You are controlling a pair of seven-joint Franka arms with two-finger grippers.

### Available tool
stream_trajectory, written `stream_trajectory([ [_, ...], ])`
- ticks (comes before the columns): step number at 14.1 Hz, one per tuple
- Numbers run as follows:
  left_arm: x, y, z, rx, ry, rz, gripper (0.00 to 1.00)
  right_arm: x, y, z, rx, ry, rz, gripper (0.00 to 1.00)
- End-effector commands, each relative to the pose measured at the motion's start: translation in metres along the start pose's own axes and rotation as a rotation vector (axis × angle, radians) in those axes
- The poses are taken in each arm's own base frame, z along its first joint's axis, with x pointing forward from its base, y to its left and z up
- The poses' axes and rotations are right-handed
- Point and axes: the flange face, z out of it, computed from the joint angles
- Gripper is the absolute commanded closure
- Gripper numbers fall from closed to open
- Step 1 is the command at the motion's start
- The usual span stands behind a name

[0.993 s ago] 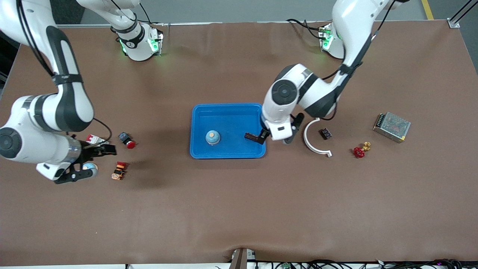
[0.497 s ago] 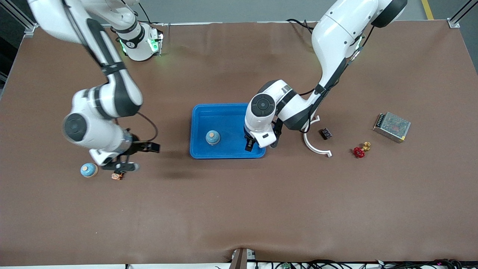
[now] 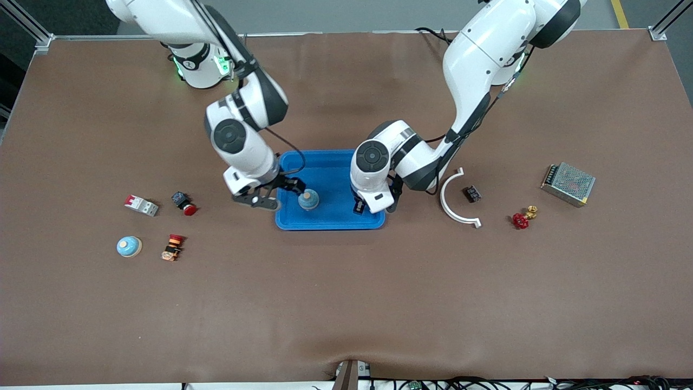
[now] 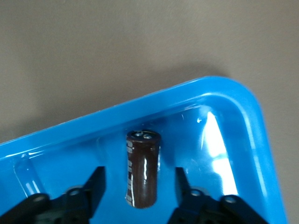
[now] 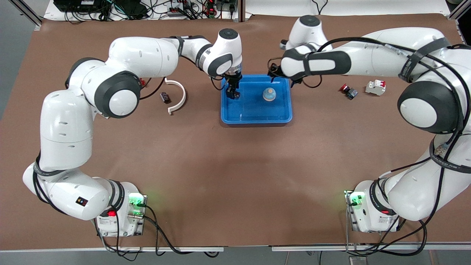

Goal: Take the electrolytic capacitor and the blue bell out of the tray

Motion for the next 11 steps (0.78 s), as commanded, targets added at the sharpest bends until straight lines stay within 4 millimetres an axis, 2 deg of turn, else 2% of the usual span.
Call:
stream_trajectory([
  [1,-0.005,0.002,0.010,-0.019,0.025,0.002,0.52,-0.014,-0.005,0.003,0.001,0.016,0.034,0.00],
  [2,-0.005,0.002,0.011,-0.022,0.033,0.010,0.69,-0.018,-0.009,0.013,0.000,0.020,0.037,0.00],
  [3,-0.005,0.003,0.009,-0.025,0.033,0.015,0.97,-0.020,-0.013,0.023,0.002,0.025,0.041,0.00],
  [5,-0.006,0.005,-0.002,-0.042,0.034,0.023,1.00,-0.024,-0.018,0.040,-0.012,0.044,0.031,0.00],
  [7,-0.001,0.010,-0.026,-0.078,0.058,0.044,1.00,-0.021,-0.021,0.047,-0.032,0.067,0.029,0.00],
  [9,0.008,0.012,-0.060,-0.099,0.098,0.096,1.00,-0.017,-0.025,0.049,-0.032,0.075,0.031,0.00],
  [11,0.040,0.019,-0.106,-0.094,0.126,0.195,1.00,-0.011,-0.027,0.052,-0.032,0.077,0.033,0.00],
])
